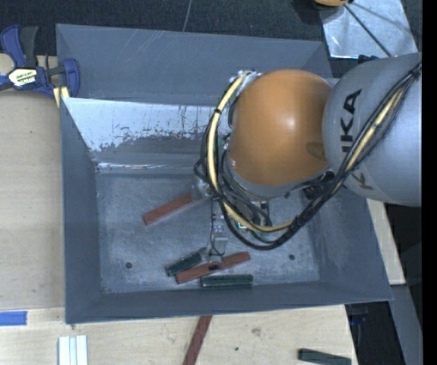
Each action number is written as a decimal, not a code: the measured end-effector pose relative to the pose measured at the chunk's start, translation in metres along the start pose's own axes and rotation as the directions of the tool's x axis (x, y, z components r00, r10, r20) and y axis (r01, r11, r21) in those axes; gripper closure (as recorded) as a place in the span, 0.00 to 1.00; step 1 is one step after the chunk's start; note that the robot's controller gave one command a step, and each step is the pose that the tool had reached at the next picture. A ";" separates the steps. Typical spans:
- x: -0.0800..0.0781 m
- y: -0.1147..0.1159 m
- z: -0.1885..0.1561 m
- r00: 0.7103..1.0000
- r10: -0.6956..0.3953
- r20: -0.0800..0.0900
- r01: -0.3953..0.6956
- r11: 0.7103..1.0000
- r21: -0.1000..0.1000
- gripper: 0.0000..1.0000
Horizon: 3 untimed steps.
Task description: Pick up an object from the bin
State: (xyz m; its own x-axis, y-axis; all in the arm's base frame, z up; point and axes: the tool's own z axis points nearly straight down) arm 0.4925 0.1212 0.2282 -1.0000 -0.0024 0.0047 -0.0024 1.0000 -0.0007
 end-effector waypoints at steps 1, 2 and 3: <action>-0.002 0.000 -0.004 1.000 0.003 0.008 -0.003 1.000 -0.002 0.00; 0.000 -0.019 0.074 0.998 -0.054 0.012 0.054 0.999 -0.001 0.00; 0.004 -0.028 0.099 0.997 -0.076 0.004 0.076 0.997 0.000 0.00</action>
Offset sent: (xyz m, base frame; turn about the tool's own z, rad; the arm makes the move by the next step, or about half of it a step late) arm -0.0040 -0.0390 -0.1582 -0.1118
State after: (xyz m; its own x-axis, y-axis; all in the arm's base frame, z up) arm 0.4880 0.0928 0.1288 -0.9969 -0.0783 0.0008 -0.0783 0.9969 -0.0002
